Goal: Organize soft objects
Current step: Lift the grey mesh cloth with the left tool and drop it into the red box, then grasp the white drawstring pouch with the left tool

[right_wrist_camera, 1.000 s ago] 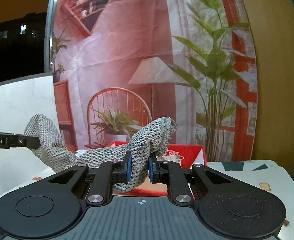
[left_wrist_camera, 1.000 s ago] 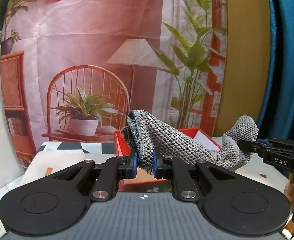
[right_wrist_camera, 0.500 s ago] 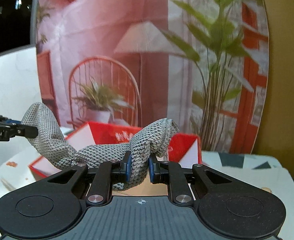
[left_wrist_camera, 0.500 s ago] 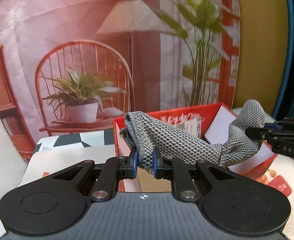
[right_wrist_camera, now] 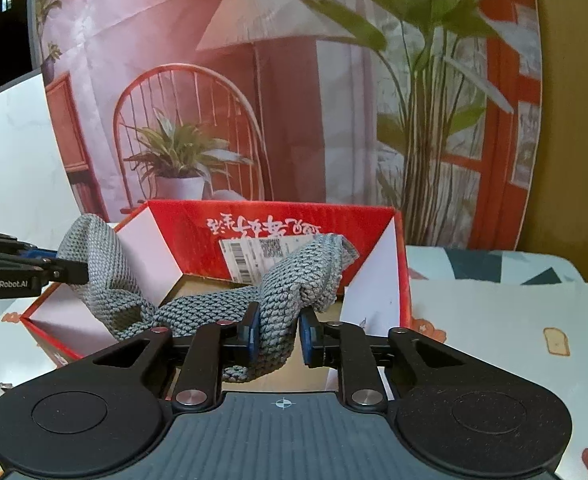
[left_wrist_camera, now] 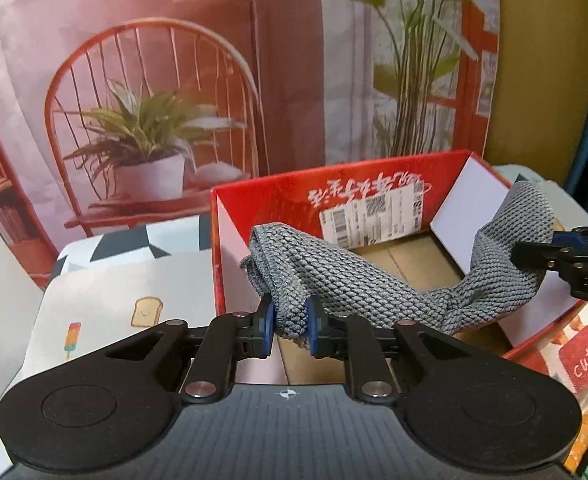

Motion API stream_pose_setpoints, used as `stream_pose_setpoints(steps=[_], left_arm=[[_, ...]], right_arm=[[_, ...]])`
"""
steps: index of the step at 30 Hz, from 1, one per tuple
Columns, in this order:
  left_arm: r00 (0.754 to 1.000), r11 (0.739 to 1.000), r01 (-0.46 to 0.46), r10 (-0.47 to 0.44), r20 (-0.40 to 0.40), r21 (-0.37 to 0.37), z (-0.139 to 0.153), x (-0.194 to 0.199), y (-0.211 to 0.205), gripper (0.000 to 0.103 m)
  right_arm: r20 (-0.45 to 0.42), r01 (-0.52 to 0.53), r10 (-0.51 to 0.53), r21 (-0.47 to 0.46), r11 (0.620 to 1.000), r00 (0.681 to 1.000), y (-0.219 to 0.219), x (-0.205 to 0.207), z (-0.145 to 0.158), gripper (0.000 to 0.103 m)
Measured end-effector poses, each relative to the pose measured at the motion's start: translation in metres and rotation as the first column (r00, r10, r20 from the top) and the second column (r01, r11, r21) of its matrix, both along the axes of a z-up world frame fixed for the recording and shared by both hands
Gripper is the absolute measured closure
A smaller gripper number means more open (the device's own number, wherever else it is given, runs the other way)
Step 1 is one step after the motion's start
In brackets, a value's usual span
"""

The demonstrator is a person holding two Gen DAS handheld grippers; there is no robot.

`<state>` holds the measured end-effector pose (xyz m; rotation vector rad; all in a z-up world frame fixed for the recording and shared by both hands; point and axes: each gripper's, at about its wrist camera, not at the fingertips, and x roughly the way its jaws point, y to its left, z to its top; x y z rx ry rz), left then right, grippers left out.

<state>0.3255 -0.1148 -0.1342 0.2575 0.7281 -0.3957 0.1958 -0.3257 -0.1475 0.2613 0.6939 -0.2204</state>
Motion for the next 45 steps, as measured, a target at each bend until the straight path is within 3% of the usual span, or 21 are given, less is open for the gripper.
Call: stream_pose_setpoints(steps=[2, 6, 8, 13, 17, 22, 28, 35, 45], left_arm=[[1.000, 1.000, 0.007, -0.008, -0.012, -0.013, 0.000, 0.003, 0.002, 0.079], [0.999, 0.999, 0.034, -0.034, 0.002, -0.032, 0.005, 0.006, 0.004, 0.056], [0.999, 0.997, 0.047, -0.047, 0.002, -0.060, 0.009, 0.005, 0.007, 0.053], [0.999, 0.993, 0.043, -0.041, 0.020, -0.106, 0.019, -0.007, 0.019, 0.053], [0.999, 0.983, 0.037, -0.030, 0.046, -0.180, 0.030, -0.032, 0.049, 0.053], [0.997, 0.979, -0.021, 0.035, 0.069, -0.202, 0.024, -0.064, 0.092, 0.053], [0.996, 0.960, -0.094, 0.092, -0.022, -0.264, -0.005, -0.091, 0.131, 0.053], [0.996, 0.940, -0.039, 0.010, -0.087, -0.339, -0.024, -0.112, 0.124, 0.053], [0.995, 0.939, 0.063, -0.086, -0.053, -0.339, -0.031, -0.123, 0.107, 0.053]], right_arm=[[-0.011, 0.003, -0.003, 0.008, 1.000, 1.000, -0.003, 0.000, -0.002, 0.077], [-0.020, 0.018, -0.017, 0.018, 1.000, 1.000, -0.008, -0.002, -0.003, 0.072], [-0.021, 0.020, -0.019, 0.027, 0.999, 1.000, -0.011, -0.003, -0.003, 0.072], [-0.010, 0.022, -0.021, 0.049, 0.999, 1.000, -0.015, -0.009, 0.004, 0.072], [0.042, 0.007, -0.010, 0.075, 0.997, 0.999, -0.008, -0.028, 0.017, 0.072], [0.088, -0.022, 0.017, 0.056, 0.998, 0.996, 0.010, -0.063, 0.026, 0.072], [0.068, -0.066, 0.065, 0.017, 0.998, 0.996, 0.032, -0.096, 0.020, 0.072], [0.060, -0.122, 0.119, 0.053, 0.991, 0.991, 0.053, -0.104, 0.018, 0.072], [0.051, -0.155, 0.153, 0.035, 0.987, 0.987, 0.070, -0.103, 0.023, 0.071]])
